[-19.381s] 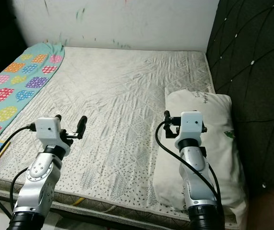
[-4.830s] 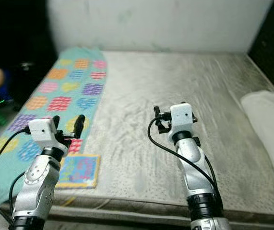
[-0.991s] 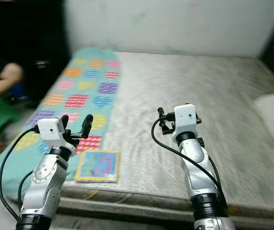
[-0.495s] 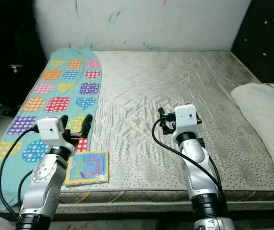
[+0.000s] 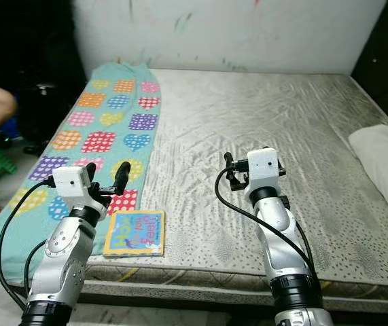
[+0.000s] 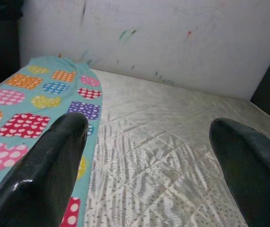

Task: Clean up the room

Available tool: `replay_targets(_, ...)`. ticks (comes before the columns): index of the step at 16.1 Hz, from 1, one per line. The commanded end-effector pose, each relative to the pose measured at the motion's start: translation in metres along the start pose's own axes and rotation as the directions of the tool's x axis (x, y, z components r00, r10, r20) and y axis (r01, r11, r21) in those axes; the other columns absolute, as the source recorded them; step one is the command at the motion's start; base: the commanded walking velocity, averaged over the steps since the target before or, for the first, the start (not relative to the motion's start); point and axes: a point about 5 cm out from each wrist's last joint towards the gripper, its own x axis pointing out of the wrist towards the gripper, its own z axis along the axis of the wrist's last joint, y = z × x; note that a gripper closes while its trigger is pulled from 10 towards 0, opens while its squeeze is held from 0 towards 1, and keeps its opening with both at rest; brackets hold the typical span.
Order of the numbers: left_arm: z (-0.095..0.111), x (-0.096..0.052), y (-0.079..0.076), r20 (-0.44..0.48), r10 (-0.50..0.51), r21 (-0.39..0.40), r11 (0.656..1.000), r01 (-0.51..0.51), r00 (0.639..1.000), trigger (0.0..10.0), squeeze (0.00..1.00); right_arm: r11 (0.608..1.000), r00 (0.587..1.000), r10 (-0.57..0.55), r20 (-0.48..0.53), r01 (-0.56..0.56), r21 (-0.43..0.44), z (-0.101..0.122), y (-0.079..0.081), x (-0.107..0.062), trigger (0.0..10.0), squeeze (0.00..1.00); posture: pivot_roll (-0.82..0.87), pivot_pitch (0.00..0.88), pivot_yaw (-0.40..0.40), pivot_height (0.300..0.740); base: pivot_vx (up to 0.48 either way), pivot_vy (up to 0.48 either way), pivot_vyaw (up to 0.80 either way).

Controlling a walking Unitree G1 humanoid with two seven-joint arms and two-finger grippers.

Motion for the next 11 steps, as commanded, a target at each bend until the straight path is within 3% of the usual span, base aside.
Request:
replay_targets(1,-0.0005,0.0016,0.0008,-0.013,0.005,0.011,1.0,-0.005,1.0,10.0,0.0,1.0,1.0,-0.01,0.017,0.01,0.003,0.0037,-0.0018,0.0017,10.0,0.0,-0.09,0.0,0.024,0.74,0.0,0.0,0.0)
replay_targets(8,-0.0008,0.0024,0.0001,-0.019,0.0,0.017,1.0,0.0,1.0,10.0,0.0,1.0,1.0,-0.007,0.009,0.006,0.011,0.0027,-0.0007,0.0017,10.0,0.0,-0.09,0.0,0.026,0.74,0.0,0.0,0.0)
replay_targets(11,-0.0015,0.0028,-0.0002,-0.021,-0.003,0.02,1.0,0.003,1.0,10.0,0.0,1.0,1.0,-0.008,0.002,0.008,0.01,0.001,-0.0008,0.0022,10.0,0.0,-0.09,0.0,0.026,0.74,0.0,0.0,-0.8)
